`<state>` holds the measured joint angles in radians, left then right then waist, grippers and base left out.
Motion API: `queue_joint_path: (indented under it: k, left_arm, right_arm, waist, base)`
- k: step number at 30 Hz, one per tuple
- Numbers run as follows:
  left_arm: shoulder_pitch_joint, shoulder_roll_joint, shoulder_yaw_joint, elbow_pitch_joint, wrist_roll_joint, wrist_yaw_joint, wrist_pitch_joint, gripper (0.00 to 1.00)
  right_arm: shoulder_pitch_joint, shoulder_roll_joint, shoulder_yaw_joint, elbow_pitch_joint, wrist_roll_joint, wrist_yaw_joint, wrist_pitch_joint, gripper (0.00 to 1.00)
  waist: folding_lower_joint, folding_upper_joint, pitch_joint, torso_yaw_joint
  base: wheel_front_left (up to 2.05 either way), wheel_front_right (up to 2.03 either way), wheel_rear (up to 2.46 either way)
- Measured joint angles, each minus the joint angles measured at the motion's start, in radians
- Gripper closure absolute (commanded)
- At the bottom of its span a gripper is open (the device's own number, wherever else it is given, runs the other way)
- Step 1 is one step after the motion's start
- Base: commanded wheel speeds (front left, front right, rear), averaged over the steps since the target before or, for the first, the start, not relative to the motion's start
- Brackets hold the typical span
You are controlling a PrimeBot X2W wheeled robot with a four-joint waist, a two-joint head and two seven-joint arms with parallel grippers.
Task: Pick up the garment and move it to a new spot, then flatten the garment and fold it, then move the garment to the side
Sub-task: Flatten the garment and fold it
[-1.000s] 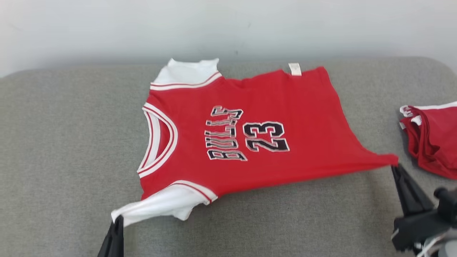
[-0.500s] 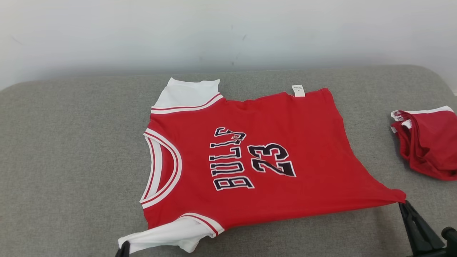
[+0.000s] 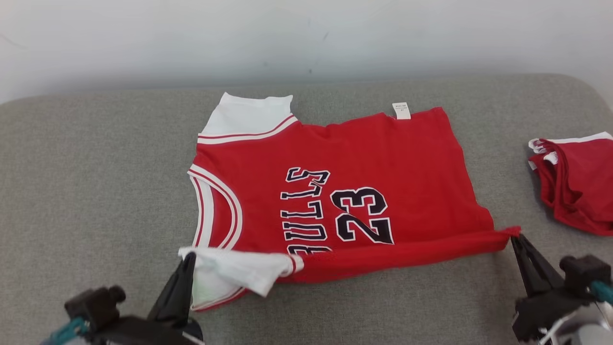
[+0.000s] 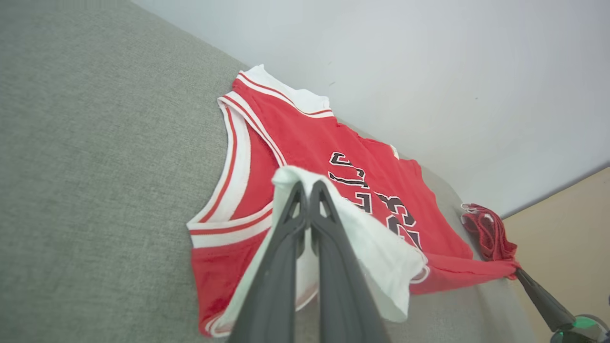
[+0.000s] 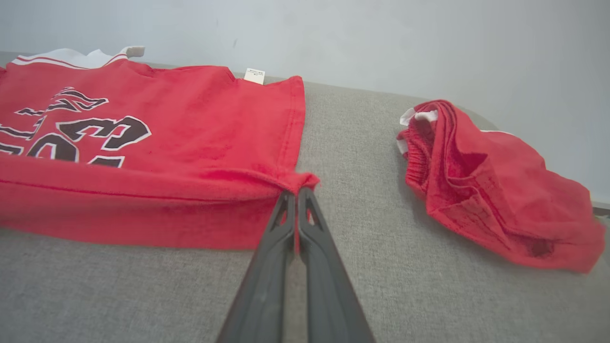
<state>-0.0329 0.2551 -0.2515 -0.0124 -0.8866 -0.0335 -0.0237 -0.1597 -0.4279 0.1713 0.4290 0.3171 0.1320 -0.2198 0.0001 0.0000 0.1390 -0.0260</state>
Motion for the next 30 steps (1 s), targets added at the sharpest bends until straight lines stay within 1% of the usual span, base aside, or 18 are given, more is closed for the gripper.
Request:
queue_joint_path:
  k: [5,11,16,21,26,27,28,29,30]
  left_arm:
    - [-0.142,0.0,-0.023,0.114,0.058,-0.021,-0.029,1.0]
    - [-0.299,-0.001,-0.075,0.244,0.164,-0.055,-0.096,1.0]
    - [-0.386,0.008,-0.109,0.341,0.256,-0.056,-0.166,1.0]
    - [-0.431,0.008,-0.1,0.398,0.302,-0.035,-0.208,1.0]
    - [-0.442,-0.001,-0.096,0.44,0.306,-0.035,-0.221,1.0]
    - [-0.443,-0.002,-0.096,0.45,0.306,-0.036,-0.221,0.92]
    - [-0.444,-0.005,-0.095,0.456,0.306,-0.036,-0.222,0.61]
    - [-0.445,-0.011,-0.093,0.459,0.306,-0.036,-0.223,0.05]
    - [-0.446,-0.016,-0.092,0.461,0.306,-0.036,-0.227,0.0]
  right_arm:
    - [-0.121,0.018,0.035,0.107,0.015,0.0,-0.012,1.0]
    - [-0.252,0.044,0.07,0.223,0.031,0.0,-0.036,1.0]
    - [-0.332,0.054,0.092,0.297,0.032,0.0,-0.042,1.0]
    - [-0.373,0.062,0.036,0.262,0.0,0.0,-0.044,1.0]
    - [-0.369,0.079,0.018,0.274,-0.02,0.0,-0.044,1.0]
    - [-0.368,0.083,0.015,0.281,-0.02,0.0,-0.044,1.0]
    - [-0.368,0.086,0.011,0.286,-0.021,0.0,-0.044,0.79]
    - [-0.368,0.087,0.007,0.29,-0.026,0.0,-0.044,0.53]
    - [-0.368,0.089,0.0,0.292,-0.03,0.0,-0.044,0.0]
  waist:
    - [0.0,0.0001,0.031,0.001]
    - [0.0001,0.0001,0.08,0.001]
    - [0.0001,0.0001,0.12,0.001]
    - [0.0001,0.0001,0.145,0.003]
    - [0.0001,0.0001,0.144,0.01]
    - [0.0001,0.0001,0.143,0.01]
    - [0.0001,0.0001,0.141,0.011]
    - [0.0001,0.0001,0.14,0.012]
    - [0.0001,0.0001,0.139,0.013]
  base:
    - [0.0,0.0,0.0]
    - [0.0,0.0,0.0]
    - [0.0,0.0,0.0]
    - [0.0,0.0,0.0]
    - [0.0,0.0,0.0]
    - [0.0,0.0,0.0]
    - [0.0,0.0,0.0]
    - [0.0,0.0,0.0]
    - [0.0,0.0,0.0]
